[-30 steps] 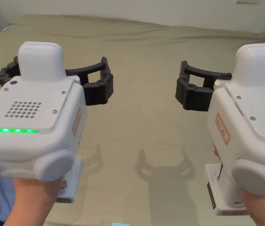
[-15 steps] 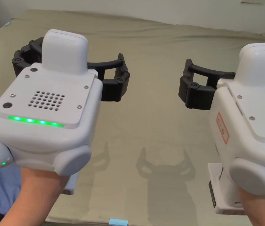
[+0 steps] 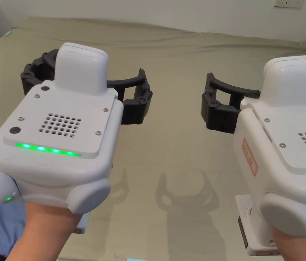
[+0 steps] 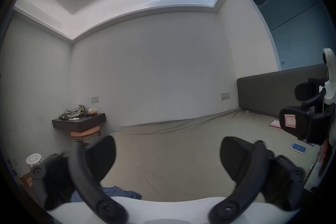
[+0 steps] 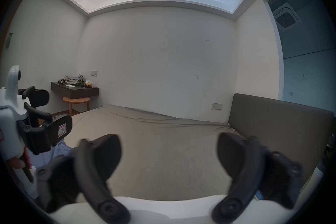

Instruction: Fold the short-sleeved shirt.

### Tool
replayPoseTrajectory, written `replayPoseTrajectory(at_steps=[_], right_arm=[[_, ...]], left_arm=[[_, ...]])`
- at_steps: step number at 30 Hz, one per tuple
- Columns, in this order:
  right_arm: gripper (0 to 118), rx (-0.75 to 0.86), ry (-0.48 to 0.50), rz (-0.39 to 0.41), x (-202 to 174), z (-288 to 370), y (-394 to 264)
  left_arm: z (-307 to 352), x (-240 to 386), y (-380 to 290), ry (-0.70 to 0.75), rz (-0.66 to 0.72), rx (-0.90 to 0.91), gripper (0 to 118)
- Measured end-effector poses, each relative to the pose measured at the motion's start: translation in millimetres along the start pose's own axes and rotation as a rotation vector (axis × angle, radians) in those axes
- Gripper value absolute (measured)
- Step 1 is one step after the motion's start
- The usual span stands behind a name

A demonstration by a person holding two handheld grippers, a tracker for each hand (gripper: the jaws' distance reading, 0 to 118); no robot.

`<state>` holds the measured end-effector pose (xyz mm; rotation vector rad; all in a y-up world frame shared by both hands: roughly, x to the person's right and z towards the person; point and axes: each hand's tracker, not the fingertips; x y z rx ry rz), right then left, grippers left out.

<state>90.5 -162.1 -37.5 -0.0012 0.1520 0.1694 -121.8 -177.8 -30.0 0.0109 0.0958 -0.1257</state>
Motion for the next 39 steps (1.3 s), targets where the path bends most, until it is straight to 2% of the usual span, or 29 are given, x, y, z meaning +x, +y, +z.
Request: replayPoseTrajectory(at_steps=[1,2,3,4,8,10,16,22,29,39], right_arm=[[51,-0.001,-0.002,0.003,0.0,0.3,0.5],[25,-0.003,-0.003,0.008,-1.1,0.7,0.7],[4,-0.006,-0.002,0.015,-1.0,0.4,0.5],[0,-0.006,-0.003,0.018,-0.4,-0.3,-0.1],[0,-0.036,0.053,-0.008,6.8,-0.8,-3.8],[0,-0.034,0.021,-0.009,4.7,-0.5,-5.5],[0,-0.041,0.006,-0.034,13.8,0.1,-6.4],[0,-0.043,0.033,-0.012,7.5,-2.2,-5.2],[0,-0.008,0.146,-0.017,-31.9,-13.4,0.4],[0,0.055,0.428,-0.002,-121.3,-22.7,16.7]], left_arm=[[0.0,0.2,0.4,-0.005,0.0,-0.001,71],[-0.2,0.9,0.2,-0.004,-0.002,-0.002,45],[-1.6,2.2,-0.1,-0.003,-0.006,-0.008,22],[-3.9,3.5,-0.8,-0.001,-0.012,-0.02,8],[-5.2,3.1,-3.0,-0.041,0.014,-0.034,3],[-6.5,5.4,-5.4,-0.034,0.008,-0.034,0],[-14.0,9.2,-4.8,-0.054,0.007,-0.045,0],[-9.1,-1.1,-2.0,-0.032,0.025,-0.041,0],[6.3,-41.5,-0.9,0.087,-0.017,-0.053,0],[51.2,-125.6,7.2,0.345,-0.042,-0.069,0]])
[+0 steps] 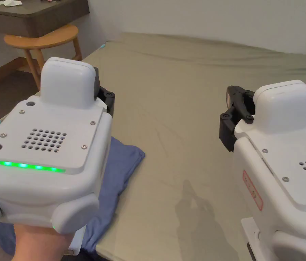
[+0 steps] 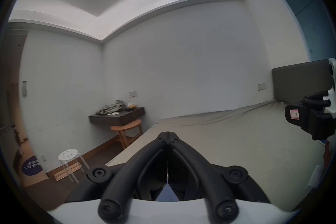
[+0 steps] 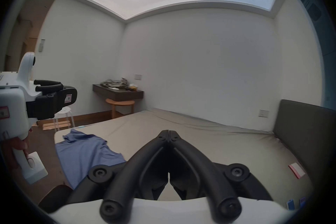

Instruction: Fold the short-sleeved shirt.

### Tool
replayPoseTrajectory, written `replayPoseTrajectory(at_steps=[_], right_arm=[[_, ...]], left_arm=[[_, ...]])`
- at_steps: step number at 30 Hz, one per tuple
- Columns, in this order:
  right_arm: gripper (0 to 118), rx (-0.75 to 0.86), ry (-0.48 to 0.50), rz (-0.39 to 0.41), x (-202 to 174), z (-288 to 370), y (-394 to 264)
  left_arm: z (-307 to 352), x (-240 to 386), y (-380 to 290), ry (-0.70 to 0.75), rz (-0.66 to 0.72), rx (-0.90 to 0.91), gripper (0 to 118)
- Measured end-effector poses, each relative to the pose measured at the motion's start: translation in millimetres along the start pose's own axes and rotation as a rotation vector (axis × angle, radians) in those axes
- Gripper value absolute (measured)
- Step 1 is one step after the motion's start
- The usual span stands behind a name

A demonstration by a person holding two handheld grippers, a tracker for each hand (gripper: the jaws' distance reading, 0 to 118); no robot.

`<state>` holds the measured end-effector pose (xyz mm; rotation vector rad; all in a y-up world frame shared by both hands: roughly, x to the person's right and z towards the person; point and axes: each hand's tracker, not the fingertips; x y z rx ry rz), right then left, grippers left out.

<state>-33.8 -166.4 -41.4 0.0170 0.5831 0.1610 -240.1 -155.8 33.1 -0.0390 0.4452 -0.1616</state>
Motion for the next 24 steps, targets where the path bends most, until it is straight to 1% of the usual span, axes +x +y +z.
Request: replayPoseTrajectory(at_steps=[2,5,8,12,18,24], right_arm=[[0,-0.001,0.04,0.005,-14.2,-7.7,1.5],[0,-0.003,0.101,-0.01,-33.4,-15.2,0.4],[0,-0.017,0.14,-0.008,-43.5,-24.0,-7.1],[0,-0.025,0.179,-0.012,-51.4,-28.6,-11.0],[0,-0.028,0.193,-0.008,-50.9,-31.5,-11.7],[0,-0.055,0.169,0.008,-47.0,-37.4,-15.8]], left_arm=[[3.9,-15.4,-1.9,0.04,-0.006,-0.005,0],[9.6,-34.5,-4.0,0.103,-0.044,-0.008,0],[18.8,-49.3,-8.7,0.168,-0.061,-0.006,0],[23.9,-62.7,-16.8,0.195,-0.039,-0.035,0],[16.4,-69.2,-28.9,0.203,-0.026,-0.075,0],[-6.7,-71.7,-43.7,0.153,-0.001,-0.142,0]])
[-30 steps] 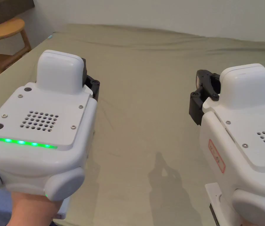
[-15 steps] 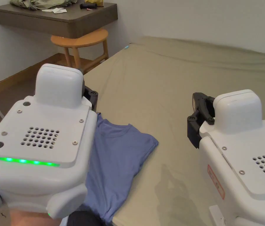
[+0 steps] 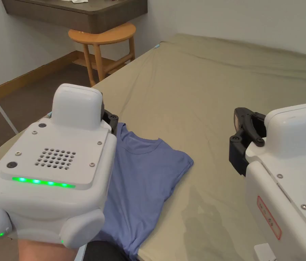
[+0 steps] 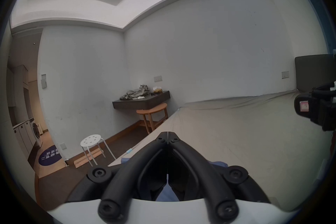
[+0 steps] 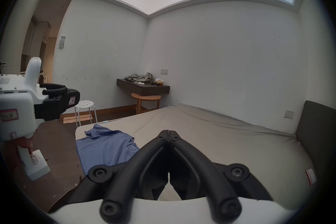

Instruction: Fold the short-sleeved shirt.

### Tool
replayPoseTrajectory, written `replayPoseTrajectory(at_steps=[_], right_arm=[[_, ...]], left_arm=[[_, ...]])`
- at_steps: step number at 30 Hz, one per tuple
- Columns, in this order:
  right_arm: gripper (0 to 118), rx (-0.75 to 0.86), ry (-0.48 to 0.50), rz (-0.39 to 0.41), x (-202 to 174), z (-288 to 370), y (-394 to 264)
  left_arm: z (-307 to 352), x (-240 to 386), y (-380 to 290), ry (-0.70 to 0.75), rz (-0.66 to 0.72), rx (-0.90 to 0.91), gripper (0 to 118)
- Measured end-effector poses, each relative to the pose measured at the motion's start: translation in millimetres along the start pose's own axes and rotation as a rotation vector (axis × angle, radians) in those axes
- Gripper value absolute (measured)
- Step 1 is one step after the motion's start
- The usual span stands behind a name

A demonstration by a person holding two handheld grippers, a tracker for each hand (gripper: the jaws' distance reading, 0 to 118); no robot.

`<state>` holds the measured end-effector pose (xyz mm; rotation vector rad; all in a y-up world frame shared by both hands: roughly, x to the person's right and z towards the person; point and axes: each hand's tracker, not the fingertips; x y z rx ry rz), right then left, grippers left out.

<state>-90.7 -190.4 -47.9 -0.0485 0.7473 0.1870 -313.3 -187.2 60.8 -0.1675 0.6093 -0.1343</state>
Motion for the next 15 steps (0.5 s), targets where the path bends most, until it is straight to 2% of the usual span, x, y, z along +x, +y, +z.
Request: replayPoseTrajectory(at_steps=[4,8,15], right_arm=[[0,-0.026,-0.009,0.006,1.2,-8.9,-4.2],[0,-0.053,-0.012,0.02,-0.4,-23.2,-9.1],[0,-0.113,-0.003,0.036,0.5,-47.3,-24.4]], left_arm=[[-35.3,-2.5,-20.0,-0.053,0.026,-0.113,0],[-87.7,-6.2,-49.9,-0.134,0.062,-0.309,0],[-180.7,-5.2,-136.6,-0.171,0.125,-0.575,0]])
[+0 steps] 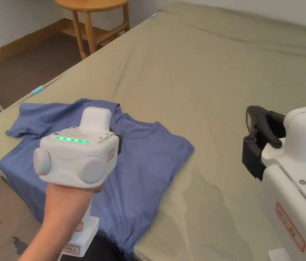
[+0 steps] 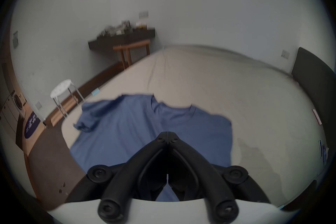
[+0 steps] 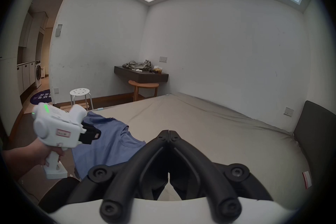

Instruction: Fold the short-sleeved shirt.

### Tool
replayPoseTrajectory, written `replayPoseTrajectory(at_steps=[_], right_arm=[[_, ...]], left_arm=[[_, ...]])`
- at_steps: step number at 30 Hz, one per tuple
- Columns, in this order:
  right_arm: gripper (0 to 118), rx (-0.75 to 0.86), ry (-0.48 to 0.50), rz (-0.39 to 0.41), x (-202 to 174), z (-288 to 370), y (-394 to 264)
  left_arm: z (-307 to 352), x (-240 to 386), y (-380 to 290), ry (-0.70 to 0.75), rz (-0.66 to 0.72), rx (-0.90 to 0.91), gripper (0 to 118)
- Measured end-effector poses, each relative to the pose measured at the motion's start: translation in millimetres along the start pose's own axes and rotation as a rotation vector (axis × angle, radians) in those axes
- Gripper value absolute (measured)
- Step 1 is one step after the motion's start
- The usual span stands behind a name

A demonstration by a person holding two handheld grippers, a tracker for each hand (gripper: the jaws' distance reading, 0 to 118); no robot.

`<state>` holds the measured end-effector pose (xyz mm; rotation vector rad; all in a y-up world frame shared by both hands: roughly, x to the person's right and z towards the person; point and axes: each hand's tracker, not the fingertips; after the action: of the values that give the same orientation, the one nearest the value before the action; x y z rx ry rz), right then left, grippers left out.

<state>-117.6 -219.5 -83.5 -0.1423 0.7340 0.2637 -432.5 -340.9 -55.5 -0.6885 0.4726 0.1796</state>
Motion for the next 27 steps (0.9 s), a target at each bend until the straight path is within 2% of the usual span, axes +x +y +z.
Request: replayPoseTrajectory(at_steps=[3,4,5,6,7,8,11,20,22,23,24,25,26,27], right_arm=[[0,-0.041,-0.018,0.009,5.3,-11.8,-9.9],[0,-0.055,-0.025,0.007,7.9,-15.2,-12.8],[0,-0.066,-0.03,0.002,10.8,-18.0,-15.3],[0,-0.075,-0.036,-0.005,14.2,-20.5,-17.8],[0,-0.084,-0.044,-0.011,17.4,-22.7,-20.1],[0,-0.094,-0.055,-0.012,20.2,-24.5,-21.9],[0,-0.114,-0.089,-0.002,27.7,-30.4,-28.9],[0,-0.167,-0.094,-0.054,31.0,-39.8,-39.2],[0,-0.17,-0.088,-0.055,28.6,-36.1,-38.9],[0,-0.169,-0.082,-0.057,28.0,-33.8,-38.4],[0,-0.166,-0.078,-0.058,28.7,-30.4,-38.1],[0,-0.163,-0.078,-0.057,27.9,-27.1,-37.2],[0,-0.159,-0.082,-0.053,27.3,-24.3,-36.1],[0,-0.156,-0.087,-0.05,28.2,-21.0,-35.2]], left_arm=[[-53.1,-5.4,-11.8,0.012,0.018,-0.115,0],[-70.8,-7.2,-15.4,0.025,0.015,-0.152,6],[-86.5,-9.4,-19.0,0.052,0.026,-0.183,20],[-103.3,-11.6,-22.3,0.092,0.025,-0.23,47],[-116.7,-14.2,-27.2,0.101,0.042,-0.273,93],[-129.0,-17.5,-30.4,0.096,0.059,-0.31,113],[-147.8,-24.4,-40.0,0.085,0.093,-0.325,118],[-146.4,-22.7,-40.8,0.074,0.094,-0.313,117],[-138.4,-18.0,-40.1,0.07,0.087,-0.303,111],[-130.9,-14.3,-38.8,0.065,0.077,-0.253,102],[-121.0,-8.3,-37.6,0.067,0.067,-0.195,80],[-115.1,-2.4,-36.6,0.068,0.033,-0.184,43],[-117.1,2.8,-36.0,0.094,-0.016,-0.201,17],[-116.7,4.5,-37.1,0.118,-0.047,-0.187,1]])
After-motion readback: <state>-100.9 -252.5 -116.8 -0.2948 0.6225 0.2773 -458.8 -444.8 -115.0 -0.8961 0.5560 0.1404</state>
